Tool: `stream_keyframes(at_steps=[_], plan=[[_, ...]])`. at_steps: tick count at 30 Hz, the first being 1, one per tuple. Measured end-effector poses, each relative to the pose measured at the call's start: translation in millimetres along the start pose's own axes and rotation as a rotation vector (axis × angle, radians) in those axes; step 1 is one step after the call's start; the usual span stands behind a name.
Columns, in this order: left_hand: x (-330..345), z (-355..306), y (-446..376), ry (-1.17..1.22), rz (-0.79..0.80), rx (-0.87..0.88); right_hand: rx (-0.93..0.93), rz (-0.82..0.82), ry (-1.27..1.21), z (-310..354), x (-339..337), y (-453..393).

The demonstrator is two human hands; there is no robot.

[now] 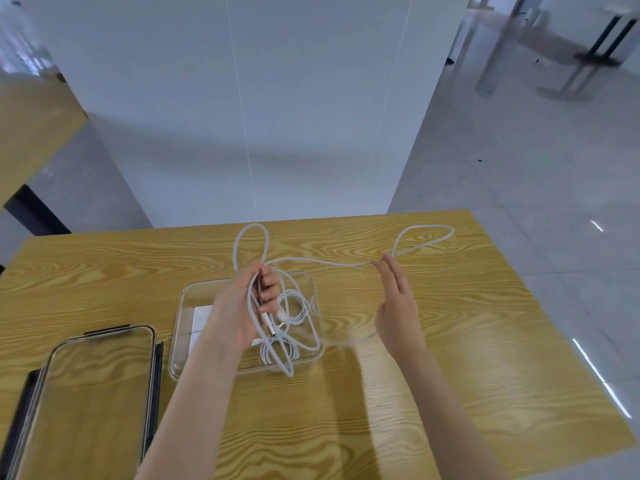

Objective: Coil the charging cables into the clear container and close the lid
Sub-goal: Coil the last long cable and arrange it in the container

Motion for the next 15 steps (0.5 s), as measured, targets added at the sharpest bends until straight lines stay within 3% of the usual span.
stream_keyframes(at_steps=[3, 7, 10, 15], plan=[[0, 0, -4, 0.039, -0.012, 0.006, 0.095, -0.071, -0.147, -7, -2, 6], [-21, -11, -13, 0.156, -0.063, 0.078, 0.685, -0.300, -0.385, -39, -18, 9], [-40, -20, -19, 0.225, -0.172, 0.180, 0.765, -0.332, -0.238, -52, -32, 3], [-63, -42, -13, 0.393, -0.342, 0.333, 0.848, -0.227, -0.057, -78, -26, -4]])
Point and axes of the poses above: each hand's wrist, its own y-axis away from the middle knuckle, its own x-axis out of the palm, z = x × y, the point moved 3 cm from there along -y, towards the middle knuckle, and after that the axes turned 8 degrees about -z, right-handed, at the moved point
